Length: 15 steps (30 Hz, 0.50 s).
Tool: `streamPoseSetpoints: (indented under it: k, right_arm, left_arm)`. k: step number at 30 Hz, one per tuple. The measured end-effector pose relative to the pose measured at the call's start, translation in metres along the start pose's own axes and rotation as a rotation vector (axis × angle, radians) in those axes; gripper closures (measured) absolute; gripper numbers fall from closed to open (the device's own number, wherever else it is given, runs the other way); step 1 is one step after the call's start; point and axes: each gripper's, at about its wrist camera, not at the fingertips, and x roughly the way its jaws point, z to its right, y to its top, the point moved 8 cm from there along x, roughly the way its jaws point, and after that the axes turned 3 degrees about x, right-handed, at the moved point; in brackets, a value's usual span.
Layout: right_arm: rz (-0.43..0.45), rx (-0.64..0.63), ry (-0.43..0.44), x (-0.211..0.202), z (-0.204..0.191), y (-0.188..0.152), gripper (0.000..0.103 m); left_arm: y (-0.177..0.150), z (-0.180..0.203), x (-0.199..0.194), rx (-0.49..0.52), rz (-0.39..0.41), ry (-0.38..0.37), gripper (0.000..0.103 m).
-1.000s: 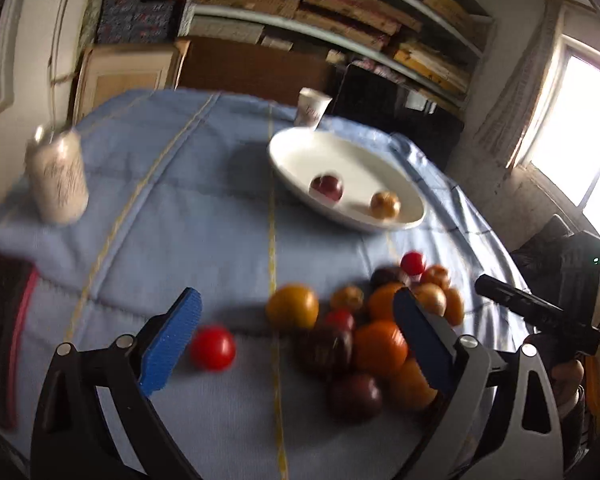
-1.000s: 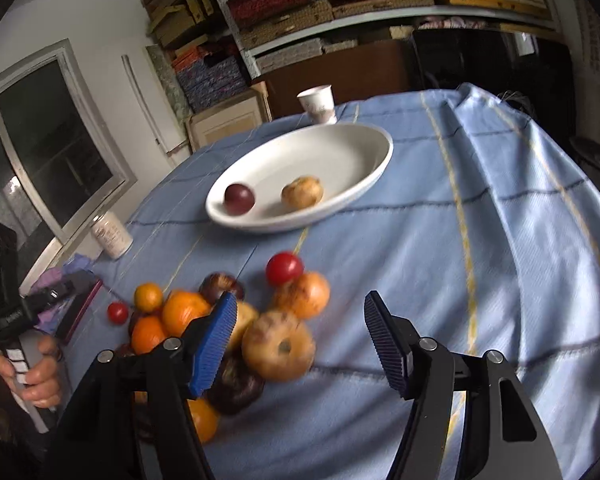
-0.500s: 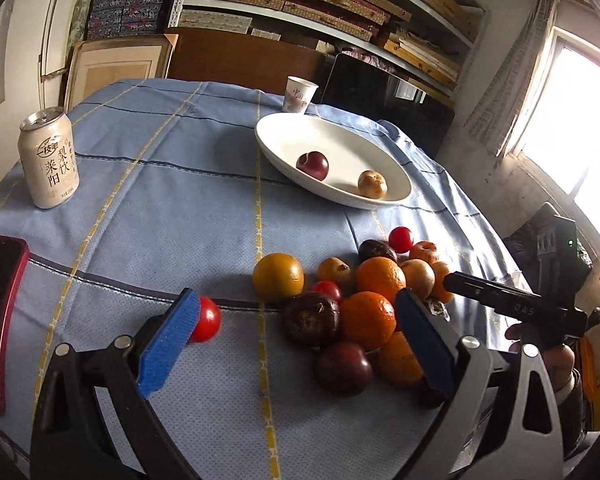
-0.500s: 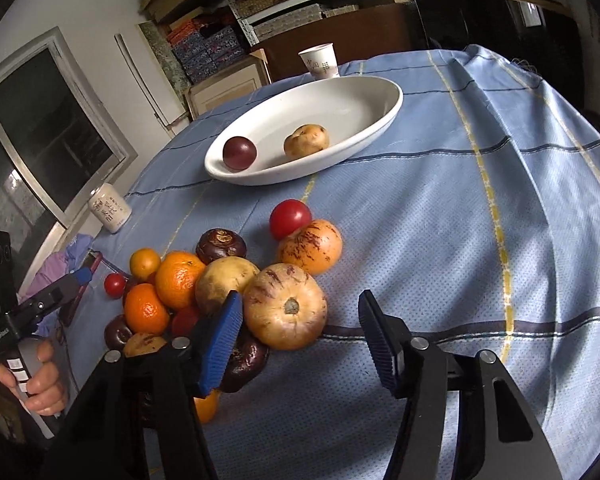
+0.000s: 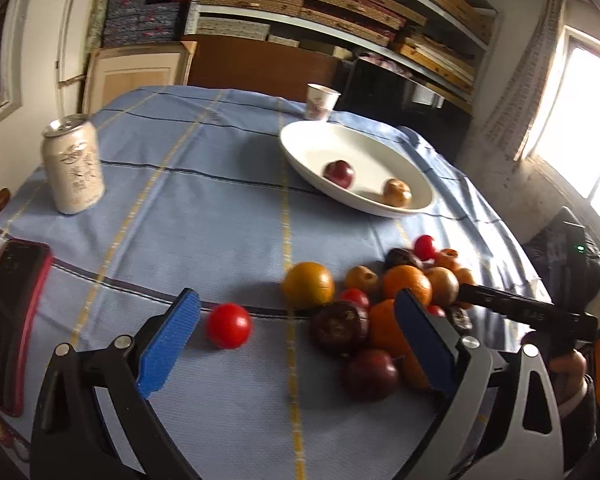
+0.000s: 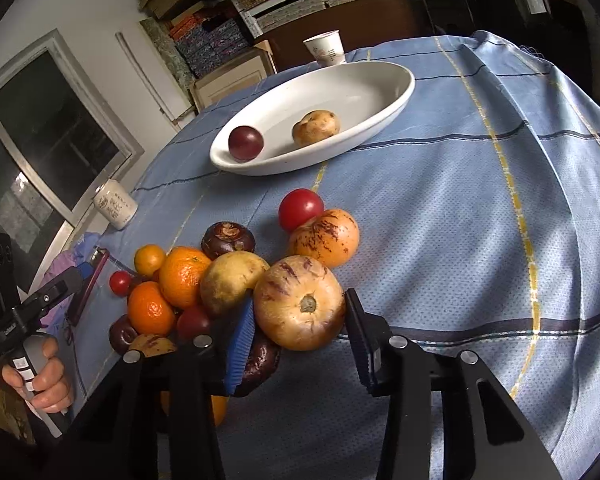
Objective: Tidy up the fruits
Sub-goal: 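Grasp a striped onion with the right tool while the left tool grasps a red tomato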
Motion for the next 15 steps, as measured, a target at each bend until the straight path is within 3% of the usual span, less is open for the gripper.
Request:
streamPoseSetpoints:
  k: [3, 5, 8, 15]
  right_arm:
    - [0.006, 0.027, -0.002, -0.002, 0.005, 0.001, 0.058]
    - [0.005, 0.030, -0.009, -0.002, 0.007, 0.000, 0.058]
    - [0.005, 0.030, -0.009, -0.002, 0.007, 0.000, 0.058]
    - [0.005, 0.031, -0.008, -0.002, 0.007, 0.000, 0.058]
  left_arm:
    - [0.000, -0.010, 0.003, -0.014, -0.011, 0.022, 0.013]
    - [-0.004, -0.013, 0.008, -0.014, -0.041, 0.016, 0.035]
    - [-0.010, -0.016, 0.016, 0.002, -0.078, 0.040, 0.048]
    - [-0.017, -0.028, 0.027, -0.016, -0.126, 0.077, 0.055]
